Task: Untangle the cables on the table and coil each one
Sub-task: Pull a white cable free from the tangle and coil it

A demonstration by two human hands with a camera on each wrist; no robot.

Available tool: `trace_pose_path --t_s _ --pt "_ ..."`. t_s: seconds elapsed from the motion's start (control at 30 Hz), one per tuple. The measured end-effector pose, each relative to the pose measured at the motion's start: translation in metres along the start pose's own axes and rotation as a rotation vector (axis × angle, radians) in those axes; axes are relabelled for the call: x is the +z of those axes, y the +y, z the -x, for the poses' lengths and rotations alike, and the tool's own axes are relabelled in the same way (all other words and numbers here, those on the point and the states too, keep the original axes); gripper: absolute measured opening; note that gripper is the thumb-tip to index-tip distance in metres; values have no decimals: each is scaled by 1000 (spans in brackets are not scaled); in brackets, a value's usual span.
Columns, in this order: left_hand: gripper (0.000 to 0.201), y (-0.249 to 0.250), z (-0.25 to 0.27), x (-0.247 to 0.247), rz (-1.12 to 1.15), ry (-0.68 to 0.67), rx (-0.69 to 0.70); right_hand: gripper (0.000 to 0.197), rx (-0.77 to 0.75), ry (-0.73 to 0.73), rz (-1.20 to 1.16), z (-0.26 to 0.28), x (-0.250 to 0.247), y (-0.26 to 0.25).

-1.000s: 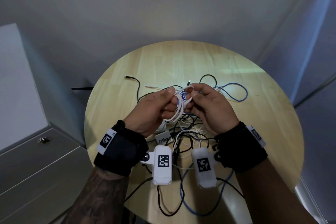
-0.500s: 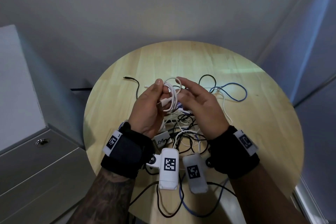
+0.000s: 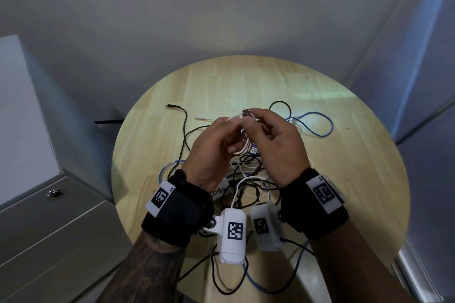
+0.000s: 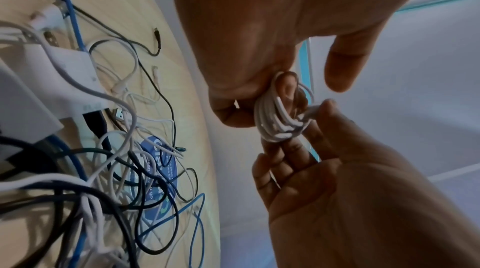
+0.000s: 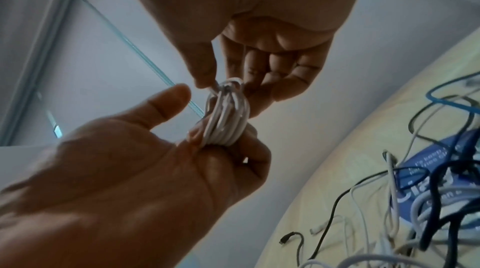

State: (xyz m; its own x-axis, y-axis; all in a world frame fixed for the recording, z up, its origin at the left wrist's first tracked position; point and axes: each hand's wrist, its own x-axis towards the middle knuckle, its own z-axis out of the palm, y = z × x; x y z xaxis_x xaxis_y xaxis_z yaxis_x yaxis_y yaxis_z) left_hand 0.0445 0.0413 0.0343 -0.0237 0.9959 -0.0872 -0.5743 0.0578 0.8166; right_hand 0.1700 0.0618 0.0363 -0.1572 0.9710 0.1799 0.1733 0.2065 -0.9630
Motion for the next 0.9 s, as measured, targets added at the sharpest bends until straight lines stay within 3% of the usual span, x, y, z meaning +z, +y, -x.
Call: trace_pose_path --t_s 0.13,0.23,0.4,0.5,0.7,0.77,0.83,0.9 --pt "14 -2 0 -3 -125 55 45 12 -20 -57 -77 2 -2 -5" --pt "14 0 3 -2 -174 -2 57 7 -16 -85 -144 -2 -7 -5" --pt "21 5 6 -4 -201 -153 20 10 204 -190 -558 -3 -10 -9" --pt "16 3 7 -7 -282 -176 20 12 242 -218 -591 -3 -13 -9" --pt "11 10 9 -12 -346 -283 -31 42 292 -309 -656 -6 -19 -3" --pt "12 8 9 -13 -403 -283 -26 33 328 -299 -689 -6 -17 -1" --pt "13 5 8 -13 -433 -269 -17 11 336 -248 -687 -6 -14 -3" --pt "14 3 7 -12 -394 -257 -44 9 308 -192 -684 -7 -11 -5"
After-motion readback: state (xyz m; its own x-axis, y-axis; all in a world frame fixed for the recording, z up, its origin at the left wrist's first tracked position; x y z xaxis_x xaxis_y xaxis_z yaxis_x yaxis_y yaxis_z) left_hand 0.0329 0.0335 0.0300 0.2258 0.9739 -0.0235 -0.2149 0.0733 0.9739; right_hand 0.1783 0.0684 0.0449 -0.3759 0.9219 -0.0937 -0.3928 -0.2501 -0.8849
